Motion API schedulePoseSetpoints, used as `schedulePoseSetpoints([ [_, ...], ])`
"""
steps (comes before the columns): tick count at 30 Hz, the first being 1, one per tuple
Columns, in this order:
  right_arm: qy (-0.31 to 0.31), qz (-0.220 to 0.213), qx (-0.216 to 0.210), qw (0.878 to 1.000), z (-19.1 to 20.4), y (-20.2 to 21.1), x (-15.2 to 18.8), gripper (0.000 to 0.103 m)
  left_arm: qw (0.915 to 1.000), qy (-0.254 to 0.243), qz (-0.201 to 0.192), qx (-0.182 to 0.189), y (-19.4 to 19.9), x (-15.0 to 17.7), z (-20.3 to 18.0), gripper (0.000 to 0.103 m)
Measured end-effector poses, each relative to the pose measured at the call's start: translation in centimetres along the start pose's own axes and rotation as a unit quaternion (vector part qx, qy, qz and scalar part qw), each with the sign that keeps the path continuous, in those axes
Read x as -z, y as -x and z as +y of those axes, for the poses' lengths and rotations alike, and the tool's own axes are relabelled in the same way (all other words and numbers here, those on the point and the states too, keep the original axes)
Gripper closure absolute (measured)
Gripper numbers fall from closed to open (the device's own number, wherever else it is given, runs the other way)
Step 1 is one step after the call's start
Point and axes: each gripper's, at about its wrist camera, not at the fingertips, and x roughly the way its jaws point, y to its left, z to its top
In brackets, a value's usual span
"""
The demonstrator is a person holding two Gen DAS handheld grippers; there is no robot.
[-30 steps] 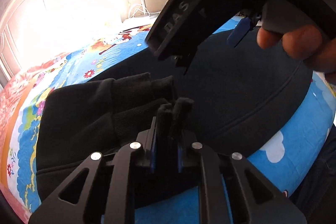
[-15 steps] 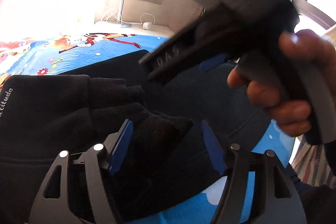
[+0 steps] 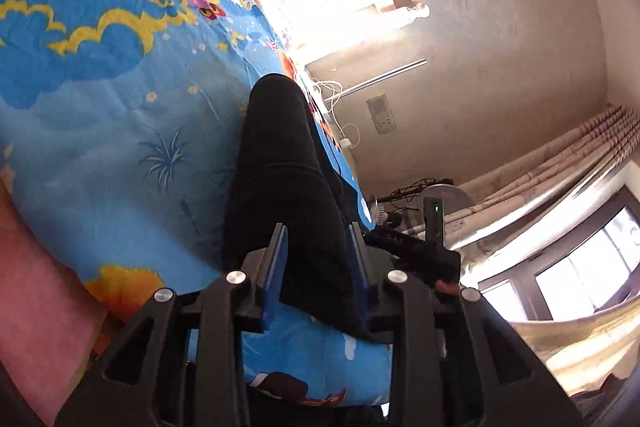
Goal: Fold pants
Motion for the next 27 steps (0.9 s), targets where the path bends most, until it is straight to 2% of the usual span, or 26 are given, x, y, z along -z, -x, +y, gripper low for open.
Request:
schedulePoseSetpoints([
  [1,0.007,-0.004,-0.003,1.0,0.0,0.2,0.2,0.036,0.9995,0.022,-0.009,0.019,-0.2,0.2,0.4,0.071],
  [3,0.04,0.003,0.009,0.999,0.7,-0.1,0.5,0.085,0.9981,0.036,-0.018,0.046,-0.4,-0.1,0.5,0.071],
  [4,0.048,0.012,0.01,0.999,0.9,-0.6,0.6,0.094,0.9982,0.038,-0.012,0.046,-0.9,-0.3,0.3,0.071],
  [5,0.047,0.016,0.009,0.999,1.0,-0.9,0.8,0.095,0.9989,0.039,0.002,0.024,-1.6,-0.6,0.4,0.072],
  [6,0.049,0.009,0.012,0.999,1.0,-0.9,0.9,0.096,0.9989,0.039,0.025,-0.013,-2.9,-0.6,0.6,0.084],
  [8,0.056,0.007,0.014,0.998,1.1,-0.8,1.1,0.096,0.9941,0.042,0.055,-0.084,-3.8,0.3,1.6,0.094],
  [9,0.056,0.008,0.009,0.998,0.9,-0.8,1.1,0.096,0.9949,0.041,0.048,-0.078,-3.4,0.6,1.6,0.098],
  [10,0.052,0.012,-0.001,0.999,0.5,-0.7,1.0,0.096,0.9963,0.035,0.04,-0.068,-2.6,1.2,1.1,0.096],
  [11,0.042,0.017,-0.013,0.999,0.0,-0.7,0.8,0.096,0.9977,0.029,0.03,-0.053,-1.8,1.6,0.5,0.088],
  [12,0.03,0.022,-0.022,0.999,-0.7,-0.5,0.6,0.093,0.9987,0.03,0.025,-0.033,-1.2,1.8,0.0,0.059],
  [13,0.016,0.02,-0.029,0.999,-1.4,-0.2,0.4,0.091,0.999,0.033,0.028,-0.011,-0.9,2.0,-0.4,0.048],
  [14,0.006,0.016,-0.029,0.999,-1.9,0.1,0.2,0.083,0.9987,0.033,0.039,0.007,-1.1,2.0,-0.8,0.048],
  [16,-0.008,0.007,-0.026,1.0,-2.6,0.7,-0.1,0.057,0.9963,0.047,0.066,0.027,-2.0,2.9,-1.3,0.048],
  [17,-0.013,0.0,-0.024,1.0,-2.8,0.9,-0.2,0.024,0.9939,0.063,0.079,0.045,-2.9,3.4,-1.4,0.048],
  [18,-0.019,-0.014,-0.016,1.0,-2.9,1.3,-0.2,0.014,0.9905,0.079,0.095,0.06,-4.1,4.0,-1.4,0.048],
  [20,-0.015,-0.047,0.007,0.999,-2.4,1.9,0.0,0.014,0.9876,0.09,0.113,0.062,-6.6,5.3,-1.8,0.048],
  [24,0.018,-0.024,0.002,1.0,-0.4,1.2,-0.4,0.018,0.9811,0.13,0.136,0.043,-11.5,7.2,-1.7,0.048],
  [27,0.023,-0.021,0.007,0.999,0.8,0.3,-1.3,0.019,0.9802,0.147,0.129,0.032,-13.5,7.7,-1.6,0.048],
])
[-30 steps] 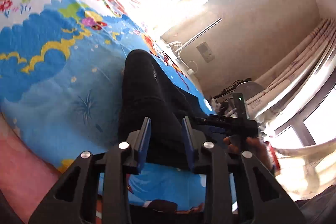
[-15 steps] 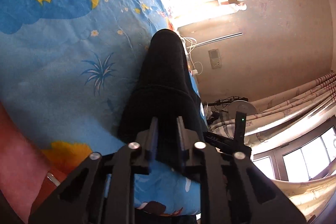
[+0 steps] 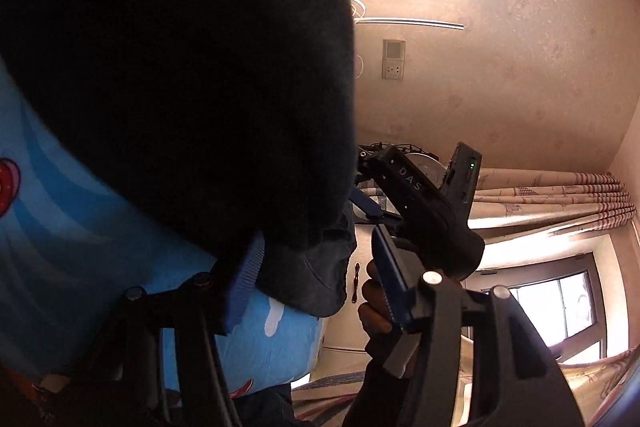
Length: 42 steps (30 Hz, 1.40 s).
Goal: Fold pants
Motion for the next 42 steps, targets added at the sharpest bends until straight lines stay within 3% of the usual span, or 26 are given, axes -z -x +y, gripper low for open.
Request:
schedulePoseSetpoints([
  [3,0.003,0.014,-0.019,1.0,0.4,-0.5,-0.8,0.04,0.9998,0.01,-0.015,0.0,-0.8,0.0,-0.5,0.048],
  [5,0.013,0.022,-0.031,0.999,1.0,-1.0,-1.0,0.051,0.9992,0.012,-0.03,-0.021,-1.2,-0.1,-0.9,0.049],
  [8,0.037,0.024,-0.046,0.998,2.1,-1.0,-1.1,0.073,0.9976,0.038,-0.043,-0.038,-2.4,-0.5,-0.6,0.062],
  [9,0.05,0.019,-0.036,0.998,2.6,-0.8,-1.2,0.092,0.9972,0.041,-0.045,-0.043,-2.9,-0.7,-0.5,0.07],
  [10,0.061,0.015,-0.018,0.998,2.9,-0.6,-1.2,0.093,0.9967,0.045,-0.046,-0.048,-3.2,-0.7,-0.5,0.077],
  [13,0.05,0.018,-0.032,0.998,2.0,-0.1,-1.7,0.094,0.997,0.036,-0.047,-0.049,-3.7,-0.6,-1.4,0.084],
  [17,0.058,-0.05,-0.012,0.997,0.6,5.2,-2.0,0.094,0.9993,-0.002,-0.037,-0.009,-4.6,-0.9,-4.7,0.086],
  [19,0.05,-0.065,0.001,0.997,-0.7,6.2,-2.0,0.094,0.9995,-0.019,-0.025,0.01,-5.6,-0.9,-6.0,0.086],
  [21,0.053,-0.044,0.005,0.998,-1.3,4.1,-2.1,0.094,0.9996,-0.023,-0.012,-0.005,-7.0,-0.7,-5.7,0.086],
  [24,0.069,0.002,0.02,0.997,-1.0,-1.3,-0.8,0.094,0.998,0.011,0.007,-0.062,-9.5,-0.4,-1.8,0.084],
  [26,0.084,-0.024,0.039,0.995,-0.5,-1.7,0.2,0.094,0.9984,-0.001,0.009,-0.056,-9.5,0.1,-1.5,0.079],
  [28,0.091,-0.031,0.057,0.994,-0.4,-1.5,0.6,0.094,0.9996,-0.012,0.012,-0.021,-8.5,0.8,-2.2,0.046],
  [29,0.089,-0.032,0.063,0.994,-0.6,-1.3,0.6,0.094,0.9999,-0.013,0.008,-0.008,-7.5,1.1,-2.2,0.041],
  [31,0.068,-0.035,0.074,0.994,-1.6,-0.5,0.7,0.091,0.9999,-0.013,-0.008,0.003,-4.8,1.5,-2.0,0.042],
  [34,0.041,-0.071,0.079,0.994,-2.3,2.1,1.6,0.089,0.9975,0.005,-0.069,0.012,0.7,1.6,-0.3,0.042],
  [38,0.076,-0.084,0.063,0.992,0.6,3.0,3.0,0.082,0.991,0.061,-0.115,0.032,3.3,-0.1,2.8,0.042],
  [39,0.084,-0.077,0.068,0.991,1.2,2.4,3.3,0.081,0.9888,0.067,-0.129,0.035,3.6,-0.5,3.1,0.045],
  [40,0.088,-0.071,0.071,0.991,1.6,1.6,3.5,0.081,0.9848,0.065,-0.16,0.015,4.5,-0.9,3.1,0.056],
  [42,0.098,-0.081,0.1,0.987,2.2,0.3,3.9,0.081,0.98,0.08,-0.18,0.028,5.7,-1.4,3.6,0.058],
])
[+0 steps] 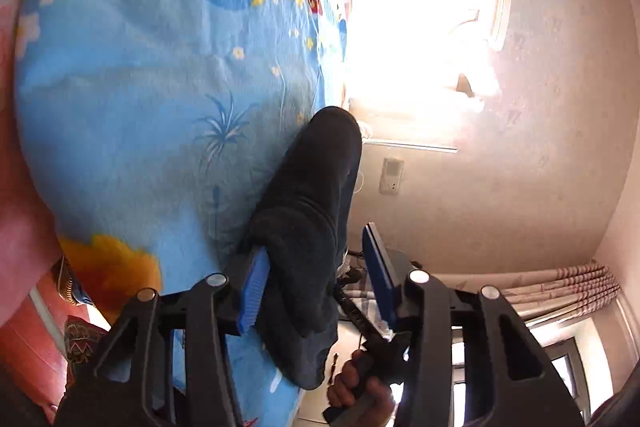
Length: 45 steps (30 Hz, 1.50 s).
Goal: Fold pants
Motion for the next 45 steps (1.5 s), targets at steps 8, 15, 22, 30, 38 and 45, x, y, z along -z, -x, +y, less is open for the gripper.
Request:
schedulePoseSetpoints([
  [8,0.013,-0.033,0.053,0.998,1.2,-0.4,1.0,0.078,0.9834,-0.154,0.051,-0.082,-0.6,4.3,-5.1,0.056],
  [15,0.003,-0.035,0.053,0.998,1.1,-0.4,1.1,0.074,0.9148,-0.374,0.08,-0.128,-3.0,2.2,-9.8,0.064],
  [22,-0.019,-0.038,0.051,0.998,0.4,-0.3,1.4,0.067,0.9071,-0.371,0.082,-0.182,-2.3,-1.5,-7.6,0.081],
  [30,-0.045,-0.031,0.066,0.996,-0.8,-0.4,1.3,0.039,0.8631,-0.464,0.13,-0.15,-9.9,-4.3,-15.0,0.047],
  [38,-0.048,-0.05,0.076,0.995,-1.7,-0.4,1.5,0.024,0.8591,-0.418,0.181,-0.233,-16.7,-11.4,-11.7,0.101],
  [45,-0.051,-0.095,0.02,0.994,-0.7,5.3,2.4,0.012,0.8584,-0.426,0.156,-0.239,-16.0,-11.2,-11.7,0.101],
])
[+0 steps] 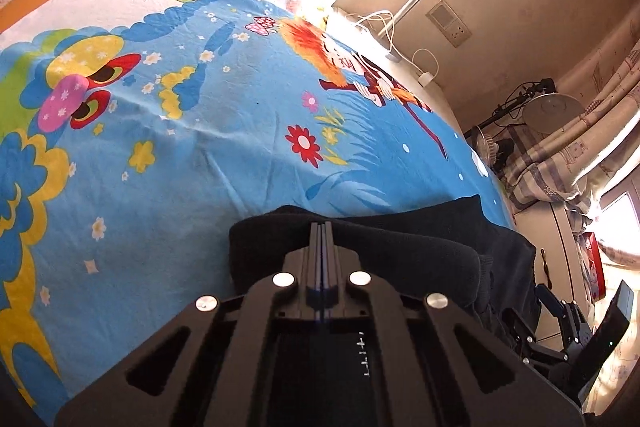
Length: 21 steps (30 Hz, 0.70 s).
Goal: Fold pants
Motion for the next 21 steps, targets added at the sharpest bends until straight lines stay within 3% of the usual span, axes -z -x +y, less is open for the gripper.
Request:
schedulePoseSetpoints([
  [3,0.03,0.054,0.027,0.998,2.0,-2.1,1.1,0.014,1.0,0.003,-0.002,0.002,0.3,0.1,0.2,0.101],
  [6,0.034,0.031,0.051,0.998,2.7,-1.8,2.0,0.014,0.9997,-0.011,-0.009,-0.018,1.6,0.6,-1.0,0.099],
  [8,0.042,0.03,0.06,0.997,2.9,-1.7,2.0,0.014,0.999,-0.027,-0.028,-0.022,3.7,1.6,-2.4,0.075],
  [9,0.036,0.032,0.056,0.997,2.7,-1.8,2.1,0.013,0.999,-0.021,-0.038,-0.009,4.8,2.2,-2.6,0.058],
  [10,0.03,0.033,0.05,0.998,2.4,-1.8,2.2,0.013,0.9989,-0.017,-0.041,0.018,5.7,2.8,-2.8,0.053],
  [12,0.029,0.035,0.044,0.998,2.2,-1.8,2.2,0.013,0.9967,-0.027,-0.037,0.067,7.1,4.4,-3.1,0.052],
  [13,0.028,0.039,0.042,0.998,2.1,-1.8,2.0,0.013,0.9965,-0.032,-0.032,0.07,7.3,5.2,-3.0,0.052],
  [16,0.003,0.033,0.021,0.999,1.1,-0.2,1.5,0.015,0.9998,-0.015,0.015,0.004,5.5,6.9,-0.9,0.055],
  [18,0.004,0.013,0.028,1.0,0.8,1.0,1.4,0.015,0.9997,0.014,0.013,-0.014,5.6,7.4,0.8,0.073],
  [20,0.012,0.027,0.03,0.999,0.7,0.5,1.8,0.015,0.9997,0.006,-0.022,-0.012,7.6,7.8,0.4,0.058],
  [21,0.016,0.044,0.034,0.998,0.6,-0.3,2.3,0.015,0.9993,0.0,-0.036,0.014,8.6,8.2,-0.2,0.053],
])
